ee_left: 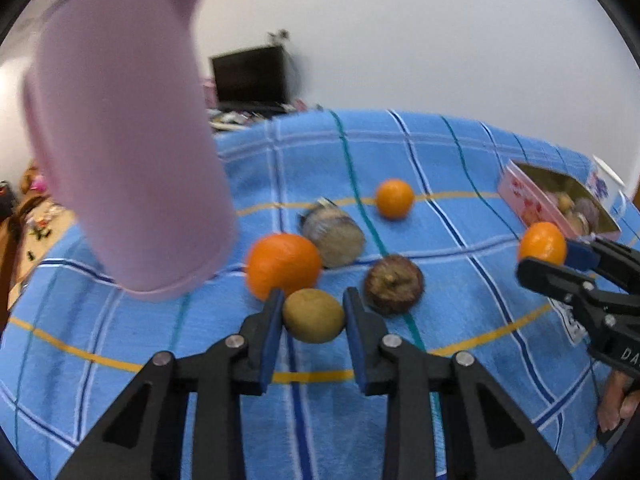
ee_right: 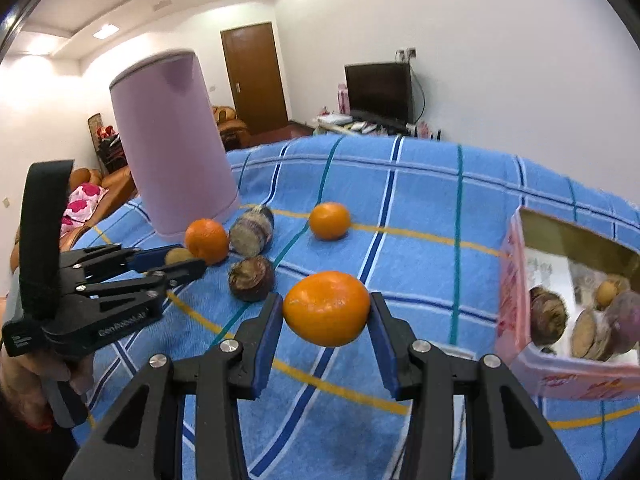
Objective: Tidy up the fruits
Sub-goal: 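Carry the orange and yellow-green fruit over the pink tin with both grippers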
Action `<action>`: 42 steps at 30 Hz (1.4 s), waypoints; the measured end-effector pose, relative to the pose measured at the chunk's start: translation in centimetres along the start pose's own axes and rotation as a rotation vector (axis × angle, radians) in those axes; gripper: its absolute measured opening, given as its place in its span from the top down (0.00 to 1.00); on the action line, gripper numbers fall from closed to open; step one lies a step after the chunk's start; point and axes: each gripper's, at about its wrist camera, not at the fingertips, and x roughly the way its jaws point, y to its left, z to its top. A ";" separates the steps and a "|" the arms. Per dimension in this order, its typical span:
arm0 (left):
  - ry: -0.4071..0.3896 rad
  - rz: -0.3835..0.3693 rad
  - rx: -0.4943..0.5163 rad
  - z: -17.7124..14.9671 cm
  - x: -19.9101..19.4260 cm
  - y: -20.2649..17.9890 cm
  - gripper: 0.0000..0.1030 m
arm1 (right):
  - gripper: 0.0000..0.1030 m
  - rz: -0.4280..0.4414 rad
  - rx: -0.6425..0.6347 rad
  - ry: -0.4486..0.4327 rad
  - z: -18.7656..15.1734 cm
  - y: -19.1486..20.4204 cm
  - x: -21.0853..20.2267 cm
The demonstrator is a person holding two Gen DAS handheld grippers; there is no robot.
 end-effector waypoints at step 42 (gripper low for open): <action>-0.168 0.099 -0.017 0.7 -3.6 -11.4 0.69 | 0.56 -0.111 -0.041 -0.130 -0.9 -3.5 -4.1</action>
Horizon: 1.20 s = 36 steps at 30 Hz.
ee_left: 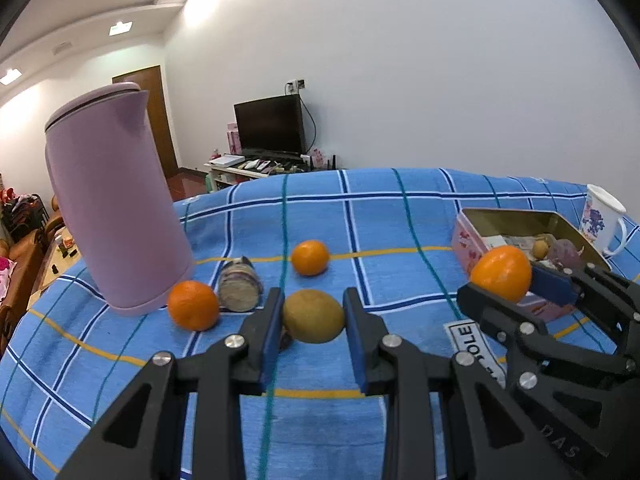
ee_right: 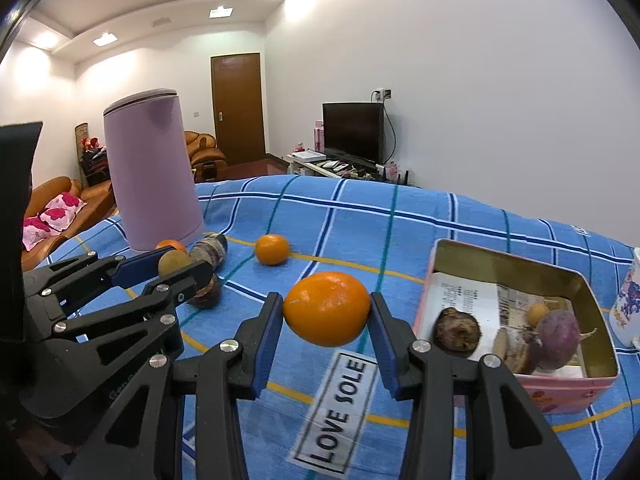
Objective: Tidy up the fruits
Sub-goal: 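Carry the orange and yellow-green fruit over the pink tin with both grippers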
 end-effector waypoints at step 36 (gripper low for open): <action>-0.034 -0.090 0.036 2.2 -0.5 -8.3 0.69 | 0.56 -0.121 0.055 -0.060 -0.7 -8.0 -3.8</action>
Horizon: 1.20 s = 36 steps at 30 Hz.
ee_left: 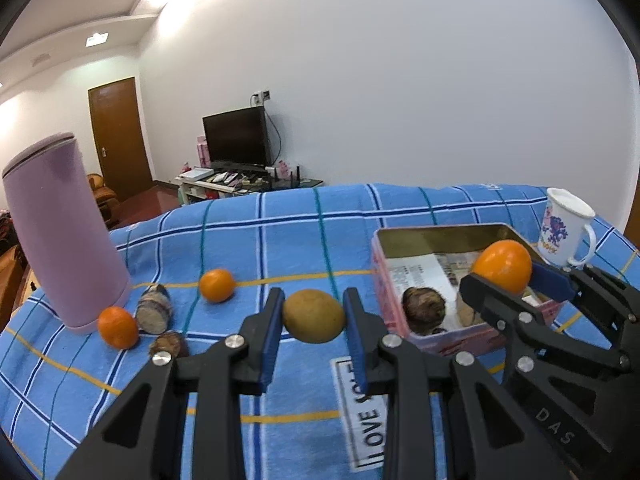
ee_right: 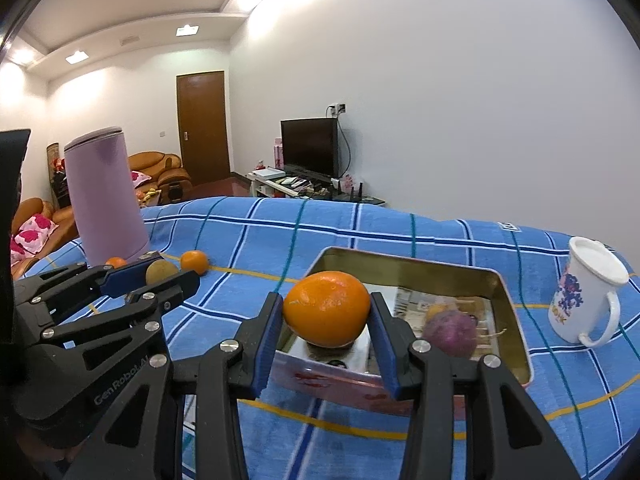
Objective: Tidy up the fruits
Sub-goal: 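Carry the orange and yellow-green fruit over the pink tin with both grippers, then lower the orange and yellow-green fruit into the tin with both grippers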
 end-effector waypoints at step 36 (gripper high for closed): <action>0.003 -0.106 0.024 2.0 2.8 -7.3 0.69 | 0.56 -0.144 0.087 -0.022 0.1 -9.0 -0.9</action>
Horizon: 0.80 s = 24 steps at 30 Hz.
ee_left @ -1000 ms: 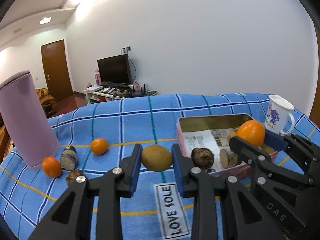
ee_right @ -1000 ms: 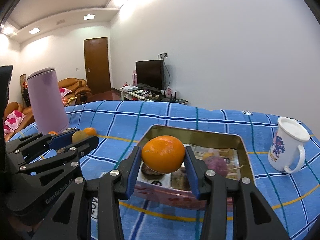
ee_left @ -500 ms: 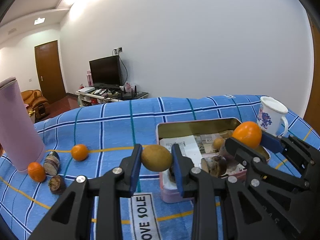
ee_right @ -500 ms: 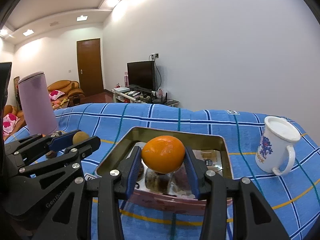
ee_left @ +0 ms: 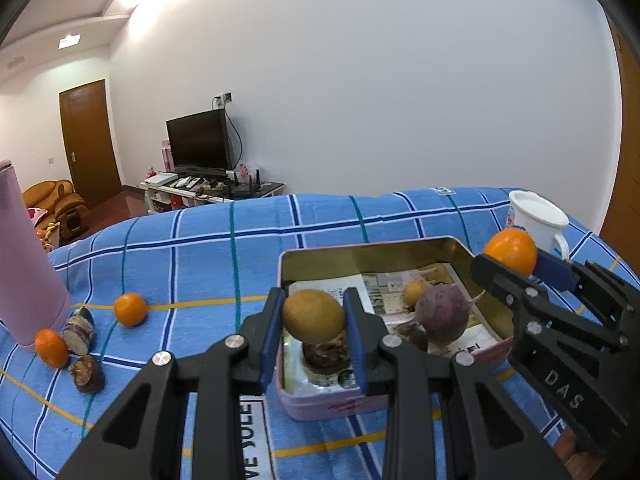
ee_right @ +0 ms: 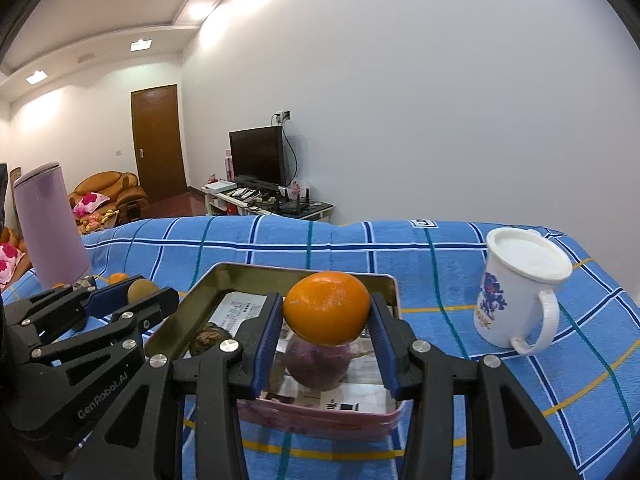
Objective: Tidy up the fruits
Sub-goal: 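Lower the orange and yellow-green fruit into the tin with both grippers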
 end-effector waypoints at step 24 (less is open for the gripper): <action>0.002 -0.060 0.015 1.4 1.7 -3.2 0.69 | 0.56 -0.071 0.045 -0.006 0.4 -2.9 0.0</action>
